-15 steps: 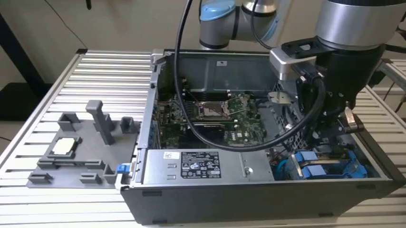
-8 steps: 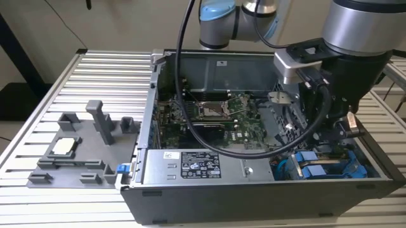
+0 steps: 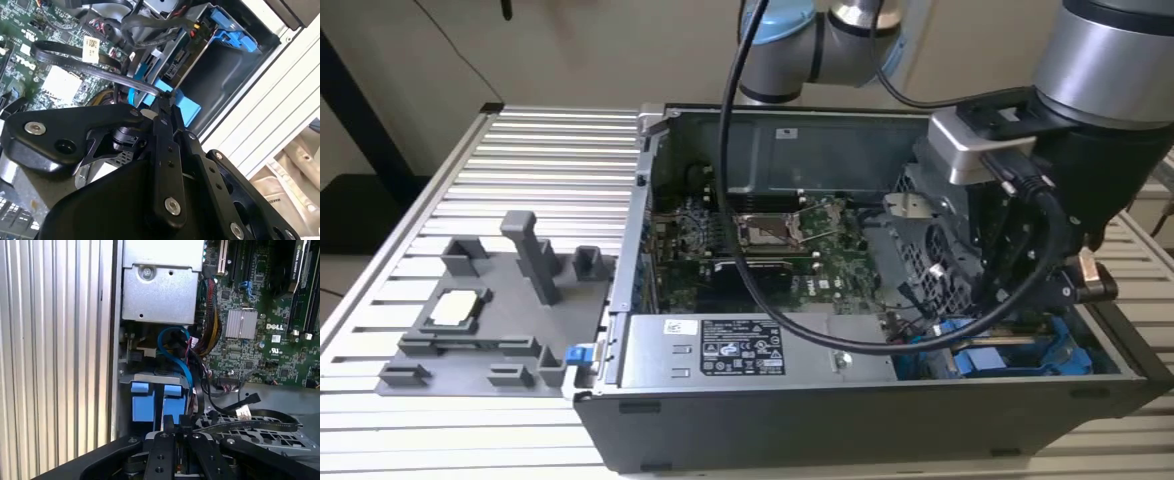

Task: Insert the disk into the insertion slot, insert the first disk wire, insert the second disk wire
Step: 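Insert the second disk wire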

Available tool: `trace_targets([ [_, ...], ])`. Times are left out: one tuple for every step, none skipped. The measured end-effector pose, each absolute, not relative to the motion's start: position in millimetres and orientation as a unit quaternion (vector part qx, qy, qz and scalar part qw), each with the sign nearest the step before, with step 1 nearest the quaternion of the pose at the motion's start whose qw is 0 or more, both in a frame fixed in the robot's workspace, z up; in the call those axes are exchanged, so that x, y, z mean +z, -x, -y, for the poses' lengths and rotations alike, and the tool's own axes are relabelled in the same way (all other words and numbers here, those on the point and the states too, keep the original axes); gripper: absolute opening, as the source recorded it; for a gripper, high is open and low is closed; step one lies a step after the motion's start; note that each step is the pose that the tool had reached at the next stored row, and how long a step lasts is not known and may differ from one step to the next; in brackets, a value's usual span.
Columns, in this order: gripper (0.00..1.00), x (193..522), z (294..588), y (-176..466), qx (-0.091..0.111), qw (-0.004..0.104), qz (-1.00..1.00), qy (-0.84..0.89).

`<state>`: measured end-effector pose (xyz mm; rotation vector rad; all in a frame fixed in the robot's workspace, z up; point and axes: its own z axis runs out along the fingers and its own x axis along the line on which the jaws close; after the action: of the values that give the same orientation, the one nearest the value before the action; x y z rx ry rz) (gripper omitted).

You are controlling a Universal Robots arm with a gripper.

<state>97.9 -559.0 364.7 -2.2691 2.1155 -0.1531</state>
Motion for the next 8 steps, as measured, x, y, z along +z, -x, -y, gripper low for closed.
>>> trace_targets([
  [0.16,365,560,-101,-0.048,0.017,-0.681,0.730],
  [0.16,364,561,-103,-0.047,0.016,-0.681,0.731],
  [0.16,364,562,-106,-0.046,0.015,-0.681,0.731],
  [0.16,364,562,-109,-0.045,0.014,-0.681,0.731],
  [0.16,364,563,-111,-0.044,0.013,-0.681,0.731],
  [0.16,364,564,-114,-0.043,0.012,-0.681,0.731],
  [0.16,363,565,-117,-0.042,0.011,-0.681,0.731],
  [0.16,363,565,-119,-0.041,0.010,-0.681,0.731],
])
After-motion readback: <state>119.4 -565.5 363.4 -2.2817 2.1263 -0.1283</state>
